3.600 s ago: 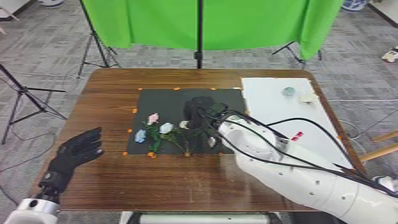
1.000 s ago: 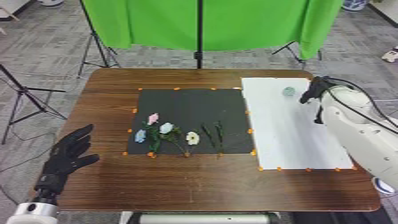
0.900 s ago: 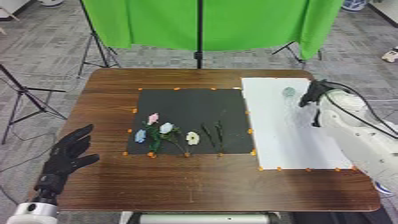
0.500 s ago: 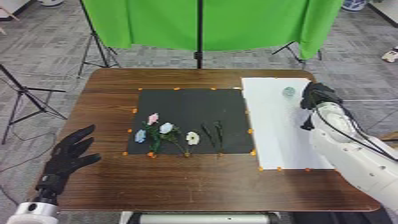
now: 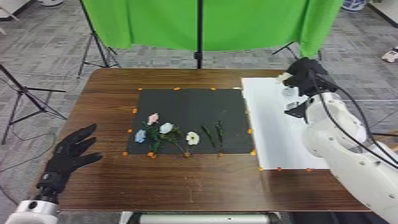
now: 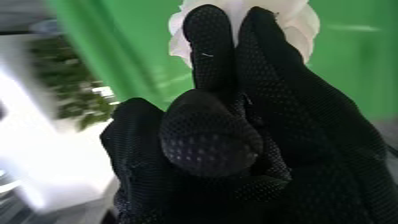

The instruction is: Arrange flowers

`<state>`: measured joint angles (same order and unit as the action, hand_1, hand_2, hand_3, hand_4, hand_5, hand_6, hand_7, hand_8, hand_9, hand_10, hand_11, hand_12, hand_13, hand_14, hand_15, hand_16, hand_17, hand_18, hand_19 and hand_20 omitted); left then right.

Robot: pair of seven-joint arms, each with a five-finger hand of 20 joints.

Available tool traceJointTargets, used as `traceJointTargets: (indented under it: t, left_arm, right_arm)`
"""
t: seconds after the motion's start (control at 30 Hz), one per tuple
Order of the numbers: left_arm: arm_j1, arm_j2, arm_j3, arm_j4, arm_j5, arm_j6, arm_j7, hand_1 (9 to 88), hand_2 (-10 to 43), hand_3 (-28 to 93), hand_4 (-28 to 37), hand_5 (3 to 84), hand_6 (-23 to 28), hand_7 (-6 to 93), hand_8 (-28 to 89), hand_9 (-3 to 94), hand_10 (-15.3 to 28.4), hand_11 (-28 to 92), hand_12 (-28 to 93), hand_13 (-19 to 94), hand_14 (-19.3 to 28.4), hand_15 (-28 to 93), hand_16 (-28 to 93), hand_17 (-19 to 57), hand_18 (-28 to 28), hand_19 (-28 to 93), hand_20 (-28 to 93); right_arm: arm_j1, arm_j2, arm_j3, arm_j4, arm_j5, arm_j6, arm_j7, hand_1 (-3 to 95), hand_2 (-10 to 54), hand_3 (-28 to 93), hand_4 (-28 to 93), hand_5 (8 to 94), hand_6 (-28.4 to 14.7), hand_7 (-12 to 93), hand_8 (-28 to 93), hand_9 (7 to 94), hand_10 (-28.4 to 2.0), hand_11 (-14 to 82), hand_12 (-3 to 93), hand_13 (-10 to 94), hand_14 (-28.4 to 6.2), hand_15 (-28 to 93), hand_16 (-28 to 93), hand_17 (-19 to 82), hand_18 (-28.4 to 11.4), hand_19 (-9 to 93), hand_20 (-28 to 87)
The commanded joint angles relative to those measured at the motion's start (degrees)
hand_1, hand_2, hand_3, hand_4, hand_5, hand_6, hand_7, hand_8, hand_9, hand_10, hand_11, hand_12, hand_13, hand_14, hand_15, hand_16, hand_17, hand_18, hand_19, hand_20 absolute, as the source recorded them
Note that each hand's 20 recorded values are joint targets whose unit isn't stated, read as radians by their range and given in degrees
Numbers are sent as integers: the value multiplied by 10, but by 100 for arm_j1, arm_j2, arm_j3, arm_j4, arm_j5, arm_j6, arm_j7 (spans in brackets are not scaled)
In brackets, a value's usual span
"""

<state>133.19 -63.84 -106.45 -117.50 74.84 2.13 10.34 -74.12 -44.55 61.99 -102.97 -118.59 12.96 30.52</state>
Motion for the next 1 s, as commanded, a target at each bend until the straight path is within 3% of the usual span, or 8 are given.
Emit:
traceJointTargets:
  t: [0.03, 0.23, 0.3, 0.43, 0.63, 0.83, 1.0]
  left_arm:
    - [-53, 50, 63, 58, -30, 37, 60, 541, -95, 648, -47, 302, 16, 199, -104, 234, 74, 171, 128, 266, 115, 161, 15, 117, 92, 75, 226]
    - [-55, 54, 252, 21, -97, 665, 489, 548, -95, 655, -50, 323, 17, 212, -107, 258, 78, 189, 125, 278, 113, 170, 11, 126, 86, 71, 224]
    - [-54, 51, 273, -1, -93, 747, 562, 554, -95, 658, -50, 329, 18, 214, -109, 264, 79, 195, 123, 280, 111, 171, 8, 133, 84, 71, 227]
    - [-100, 40, 277, 27, -125, 683, 512, 558, -95, 664, -50, 336, 17, 222, -113, 271, 81, 206, 119, 282, 109, 176, 4, 140, 81, 69, 236]
    - [-20, -1, 234, -4, -130, 590, 411, 549, -95, 663, -48, 335, 16, 224, -116, 271, 81, 208, 114, 282, 110, 180, 3, 135, 84, 66, 241]
    - [-65, 8, 186, 12, -105, 349, 304, 529, -95, 656, -48, 326, 13, 219, -115, 267, 80, 198, 112, 281, 114, 180, 3, 125, 86, 65, 238]
    - [-41, -13, 138, 0, -99, 253, 235, 523, -95, 651, -45, 322, 12, 215, -113, 266, 79, 190, 115, 282, 116, 178, 6, 122, 87, 64, 236]
  right_arm:
    - [142, -1170, -352, -287, -402, -455, -196, 625, -95, 570, -180, 772, -4, 270, 80, 881, -88, 100, 436, 899, -12, 623, 365, 616, -147, 932, 593]
    - [89, -1633, -692, -86, -384, -698, -338, 622, -95, 571, -179, 771, -2, 270, 80, 882, -87, 98, 435, 896, -11, 627, 368, 615, -146, 932, 597]
    - [76, -1727, -812, -22, -385, -822, -368, 621, -95, 572, -179, 771, 1, 271, 80, 883, -87, 98, 435, 896, -11, 628, 368, 616, -146, 932, 598]
    - [84, -1904, -995, 145, -381, -1018, -390, 618, -95, 576, -181, 771, 1, 273, 80, 883, -86, 96, 435, 895, -10, 630, 368, 616, -147, 932, 604]
    - [219, -2012, -1256, 297, -432, -1188, -435, 610, -95, 587, -185, 770, 2, 273, 78, 881, -86, 95, 435, 893, -11, 633, 368, 615, -146, 932, 611]
    - [284, -1985, -1355, 337, -461, -1358, -410, 591, -95, 590, -180, 760, 1, 264, 73, 870, -85, 86, 425, 888, -14, 637, 369, 612, -148, 932, 615]
    - [293, -1918, -1314, 348, -444, -1473, -416, 568, -95, 589, -176, 747, -5, 243, 75, 853, -89, 77, 412, 881, -17, 635, 368, 604, -149, 932, 614]
